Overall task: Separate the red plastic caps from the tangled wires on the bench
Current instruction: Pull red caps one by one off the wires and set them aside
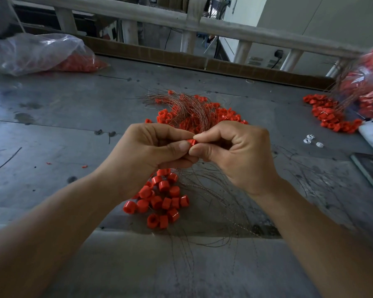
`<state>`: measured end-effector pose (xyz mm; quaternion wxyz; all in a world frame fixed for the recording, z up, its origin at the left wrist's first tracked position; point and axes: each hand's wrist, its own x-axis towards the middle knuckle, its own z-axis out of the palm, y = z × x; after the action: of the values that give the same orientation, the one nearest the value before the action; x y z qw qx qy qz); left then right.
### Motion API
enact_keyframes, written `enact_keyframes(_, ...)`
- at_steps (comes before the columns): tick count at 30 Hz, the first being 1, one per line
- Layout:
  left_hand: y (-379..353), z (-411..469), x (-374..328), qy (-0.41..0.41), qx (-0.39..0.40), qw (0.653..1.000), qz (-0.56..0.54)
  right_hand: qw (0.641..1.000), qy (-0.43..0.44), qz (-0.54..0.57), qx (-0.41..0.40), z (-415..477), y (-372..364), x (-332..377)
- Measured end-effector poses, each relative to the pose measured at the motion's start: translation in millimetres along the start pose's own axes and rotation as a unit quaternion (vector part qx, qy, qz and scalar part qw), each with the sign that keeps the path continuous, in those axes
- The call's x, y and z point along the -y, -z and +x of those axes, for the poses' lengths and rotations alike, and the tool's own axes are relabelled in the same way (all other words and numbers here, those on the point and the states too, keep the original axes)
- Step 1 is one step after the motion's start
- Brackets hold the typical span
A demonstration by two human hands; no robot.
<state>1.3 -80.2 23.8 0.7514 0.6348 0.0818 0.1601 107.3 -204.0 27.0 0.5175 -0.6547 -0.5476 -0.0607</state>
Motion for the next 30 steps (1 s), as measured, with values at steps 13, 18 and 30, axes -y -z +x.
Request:
enact_keyframes(13, 1.0, 0.0, 0.3, -0.018, -0.010, 0.998, 0.065, 0.996, 0.052, -0.061, 0.042, 0.6, 1.5, -5.8)
enact_keyframes(18, 1.8, 0.1, -0.2, -0.010, 0.002, 0.999, 0.047, 0.998, 0.041, -0.038, 0.033, 1.1, 2.5, -5.3)
enact_keyframes(30, 0.3, -2.1, -1.7, -0.028, 0.004, 0.999, 0.022, 0.996, 0.074, -0.039, -0.008, -0.7, -1.0, -7.3)
